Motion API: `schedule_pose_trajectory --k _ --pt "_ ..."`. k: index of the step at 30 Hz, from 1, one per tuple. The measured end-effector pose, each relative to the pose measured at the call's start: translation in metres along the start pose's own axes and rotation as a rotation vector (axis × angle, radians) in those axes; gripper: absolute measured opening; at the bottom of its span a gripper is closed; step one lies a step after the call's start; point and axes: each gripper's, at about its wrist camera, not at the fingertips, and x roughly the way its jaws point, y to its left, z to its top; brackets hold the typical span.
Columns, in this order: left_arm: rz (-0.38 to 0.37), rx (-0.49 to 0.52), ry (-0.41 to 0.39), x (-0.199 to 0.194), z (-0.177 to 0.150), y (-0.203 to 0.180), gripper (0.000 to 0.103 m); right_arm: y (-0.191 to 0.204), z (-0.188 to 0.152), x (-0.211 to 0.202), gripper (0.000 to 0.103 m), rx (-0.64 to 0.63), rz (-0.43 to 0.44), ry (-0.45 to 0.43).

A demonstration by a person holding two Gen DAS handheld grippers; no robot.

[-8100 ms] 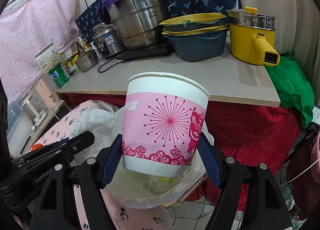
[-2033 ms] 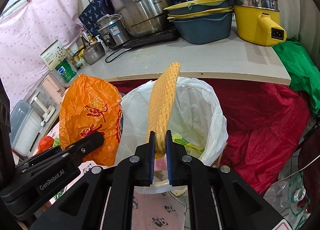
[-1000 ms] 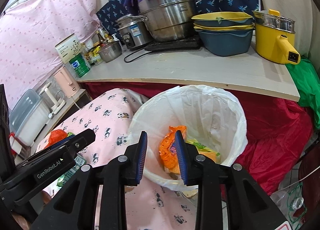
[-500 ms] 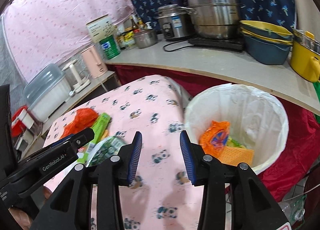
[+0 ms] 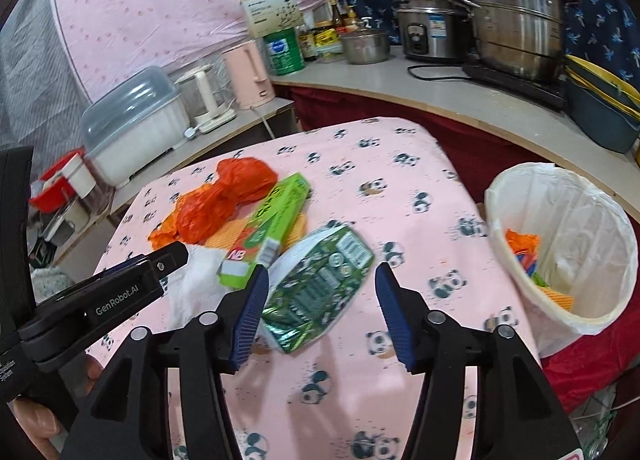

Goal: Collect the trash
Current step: 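Move both open grippers back over the remaining trash on the table, then grasp the white-green ORGANIC carton with the right gripper while the left grasps white tissue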

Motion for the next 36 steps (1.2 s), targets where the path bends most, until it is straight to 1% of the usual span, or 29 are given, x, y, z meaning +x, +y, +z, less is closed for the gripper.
schedule_pose_trajectory --k 2,6,12,17,22,25,28,32,36 --pt "0.018 -0.012 0.005 0.000 -0.003 0.012 0.057 0.011 -0.003 0.006 0.061 -0.009 0.003 0.011" --pt "0.041 -0.047 0.014 0.003 -0.008 0.034 0.065 0.027 -0.010 0.021 0.065 -0.025 -0.005 0.040" --pt "0.056 -0.076 0.035 0.011 -0.014 0.057 0.071 0.046 -0.019 0.044 0.066 -0.025 -0.048 0.084" --pt "0.059 -0.094 0.059 0.022 -0.016 0.070 0.071 0.061 -0.024 0.061 0.069 -0.033 -0.101 0.105" --pt "0.067 -0.104 0.078 0.033 -0.017 0.080 0.072 0.071 -0.028 0.078 0.069 -0.051 -0.185 0.116" --pt "0.067 -0.117 0.093 0.041 -0.018 0.085 0.074 0.072 -0.030 0.086 0.072 -0.061 -0.237 0.116" --pt "0.064 -0.117 0.107 0.049 -0.020 0.084 0.075 0.070 -0.033 0.094 0.072 -0.068 -0.281 0.118" --pt "0.062 -0.106 0.123 0.060 -0.021 0.080 0.076 0.062 -0.035 0.099 0.072 -0.071 -0.289 0.122" --pt "0.057 -0.095 0.143 0.075 -0.022 0.075 0.076 0.051 -0.034 0.098 0.068 -0.054 -0.276 0.120"
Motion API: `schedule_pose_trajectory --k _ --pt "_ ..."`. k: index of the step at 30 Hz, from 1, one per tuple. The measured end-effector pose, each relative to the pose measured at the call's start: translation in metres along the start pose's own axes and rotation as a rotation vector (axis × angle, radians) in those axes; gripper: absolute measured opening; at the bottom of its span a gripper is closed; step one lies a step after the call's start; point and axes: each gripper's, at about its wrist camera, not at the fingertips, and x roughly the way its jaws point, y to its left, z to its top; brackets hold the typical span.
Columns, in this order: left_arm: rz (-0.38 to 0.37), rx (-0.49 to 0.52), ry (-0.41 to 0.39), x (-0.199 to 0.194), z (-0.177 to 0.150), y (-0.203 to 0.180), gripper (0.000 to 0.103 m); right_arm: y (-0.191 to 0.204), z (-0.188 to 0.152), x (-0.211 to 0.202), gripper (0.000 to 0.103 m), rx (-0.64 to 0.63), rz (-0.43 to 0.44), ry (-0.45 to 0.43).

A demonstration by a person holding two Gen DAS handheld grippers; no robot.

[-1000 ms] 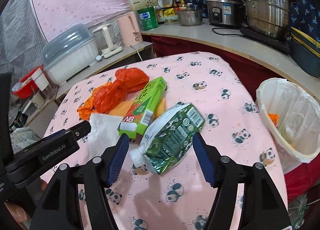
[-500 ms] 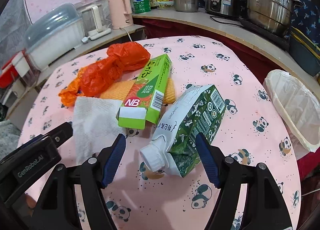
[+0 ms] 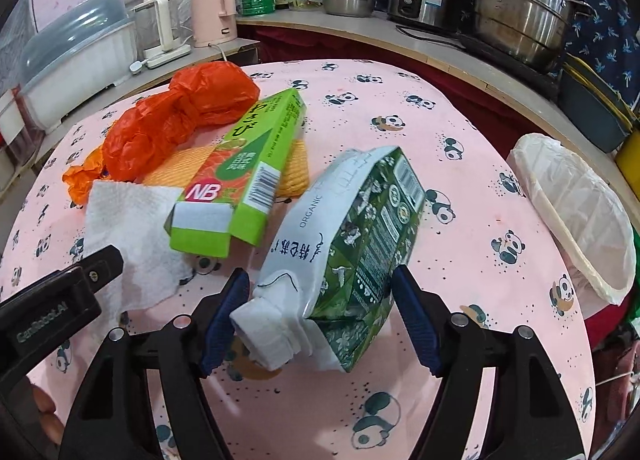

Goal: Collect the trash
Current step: 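Grasp the white-green ORGANIC carton with the right gripper while the left grasps white tissue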

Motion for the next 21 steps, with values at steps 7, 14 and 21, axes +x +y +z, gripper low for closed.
schedule_pose_trajectory --k 7,14,21 --pt "0.008 0.050 -0.022 0.011 0.006 -0.015 0.079 -0.025 0.006 0.000 0.058 0.053 0.048 0.003" --pt "-0.022 0.123 -0.035 0.012 0.006 -0.037 0.050 -0.043 0.009 -0.004 0.055 0.090 0.118 0.002" --pt "-0.044 0.150 -0.040 0.002 -0.001 -0.050 0.012 -0.053 0.009 -0.011 0.050 0.110 0.142 -0.002"
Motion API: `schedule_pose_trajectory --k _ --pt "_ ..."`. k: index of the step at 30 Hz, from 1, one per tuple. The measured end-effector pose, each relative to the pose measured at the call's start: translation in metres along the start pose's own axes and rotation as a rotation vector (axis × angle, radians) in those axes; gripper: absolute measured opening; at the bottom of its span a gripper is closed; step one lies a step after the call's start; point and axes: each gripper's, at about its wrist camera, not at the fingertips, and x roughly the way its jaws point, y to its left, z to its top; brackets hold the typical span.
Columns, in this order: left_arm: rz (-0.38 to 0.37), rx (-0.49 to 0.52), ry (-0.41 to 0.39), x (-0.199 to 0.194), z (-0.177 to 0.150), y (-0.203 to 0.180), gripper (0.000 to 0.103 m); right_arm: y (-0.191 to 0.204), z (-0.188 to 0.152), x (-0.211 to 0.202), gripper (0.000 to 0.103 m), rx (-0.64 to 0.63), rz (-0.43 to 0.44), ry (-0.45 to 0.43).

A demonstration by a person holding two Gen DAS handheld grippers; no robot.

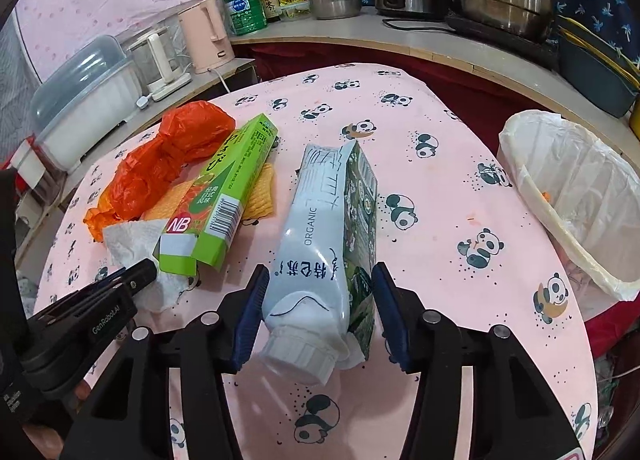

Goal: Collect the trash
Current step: 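Grasp the white-green ORGANIC carton with the right gripper while the left grasps white tissue, then carry the carton and tissue over the wastebasket with both grippers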

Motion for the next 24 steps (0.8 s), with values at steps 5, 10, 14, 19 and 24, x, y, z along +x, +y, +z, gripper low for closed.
schedule_pose_trajectory --k 5,10,14,19,24 --pt "-0.007 0.013 -0.034 -0.020 0.000 -0.010 0.010 -0.008 0.000 -0.010 0.045 0.020 0.020 -0.008" --pt "-0.024 0.033 -0.073 -0.044 0.002 -0.024 0.010 -0.018 0.000 -0.024 0.042 0.038 0.045 -0.025" --pt "-0.041 0.053 -0.105 -0.065 0.002 -0.038 0.010 -0.027 -0.001 -0.038 0.041 0.050 0.062 -0.046" --pt "-0.089 0.072 -0.135 -0.090 0.002 -0.056 0.010 -0.042 -0.003 -0.052 0.041 0.080 0.076 -0.063" --pt "-0.130 0.092 -0.146 -0.107 -0.002 -0.071 0.010 -0.057 -0.013 -0.054 0.041 0.092 0.108 -0.005"
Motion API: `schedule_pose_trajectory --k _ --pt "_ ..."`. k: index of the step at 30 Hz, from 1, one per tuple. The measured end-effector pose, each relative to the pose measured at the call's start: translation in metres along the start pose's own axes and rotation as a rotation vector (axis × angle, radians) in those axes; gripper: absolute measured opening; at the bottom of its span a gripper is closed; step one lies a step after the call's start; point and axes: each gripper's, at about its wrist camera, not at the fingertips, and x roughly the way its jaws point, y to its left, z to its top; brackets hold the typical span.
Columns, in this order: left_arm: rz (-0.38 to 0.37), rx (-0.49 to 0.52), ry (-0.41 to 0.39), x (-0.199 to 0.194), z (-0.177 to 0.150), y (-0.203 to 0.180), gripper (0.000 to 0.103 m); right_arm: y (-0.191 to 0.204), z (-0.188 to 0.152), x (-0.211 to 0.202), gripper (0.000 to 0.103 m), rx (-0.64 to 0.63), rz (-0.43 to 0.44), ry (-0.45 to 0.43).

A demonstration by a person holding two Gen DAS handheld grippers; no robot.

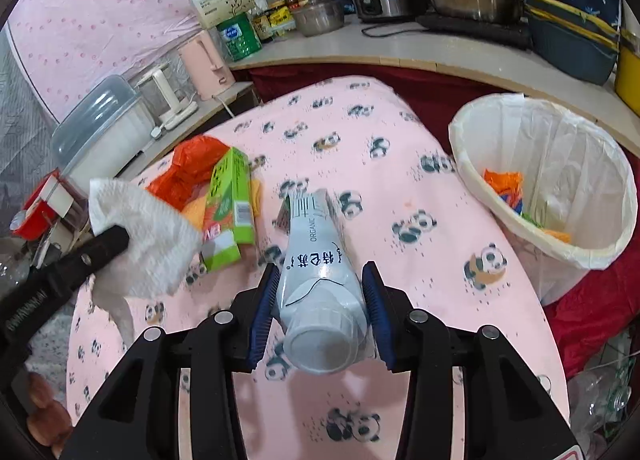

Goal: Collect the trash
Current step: 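Carry the carton and tissue over the wastebasket with both grippers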

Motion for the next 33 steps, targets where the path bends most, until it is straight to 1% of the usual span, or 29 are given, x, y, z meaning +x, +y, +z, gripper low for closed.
schedule_pose_trajectory --k 3,7,13,18,20,22,25,33 --pt "-0.016 0.018 -0.003 -0.006 -0.002 -0.010 0.010 -0.005 -0.008 0.003 0.041 -0.011 0.011 0.054" --pt "-0.037 0.023 0.012 -0.004 -0.006 -0.017 0.010 -0.006 -0.006 0.007 0.044 -0.027 0.005 0.071" --pt "-0.036 0.032 0.024 -0.001 -0.009 -0.022 0.010 -0.007 0.003 0.022 0.044 -0.041 -0.017 0.099" --pt "-0.029 0.033 0.036 0.003 -0.010 -0.022 0.010 -0.013 0.008 0.028 0.037 -0.028 -0.017 0.107" --pt "-0.028 0.034 0.040 0.006 -0.009 -0.024 0.010 -0.016 0.012 0.028 0.033 -0.027 -0.014 0.102" --pt "-0.032 0.036 0.044 0.007 -0.009 -0.026 0.010 -0.019 0.014 0.025 0.032 -0.028 -0.011 0.092" --pt "-0.034 0.046 0.047 0.009 -0.008 -0.032 0.010 -0.025 0.016 0.018 0.025 -0.022 -0.016 0.063" --pt "-0.057 0.094 0.053 0.016 -0.004 -0.061 0.010 -0.054 0.024 -0.003 0.024 0.031 -0.030 0.004"
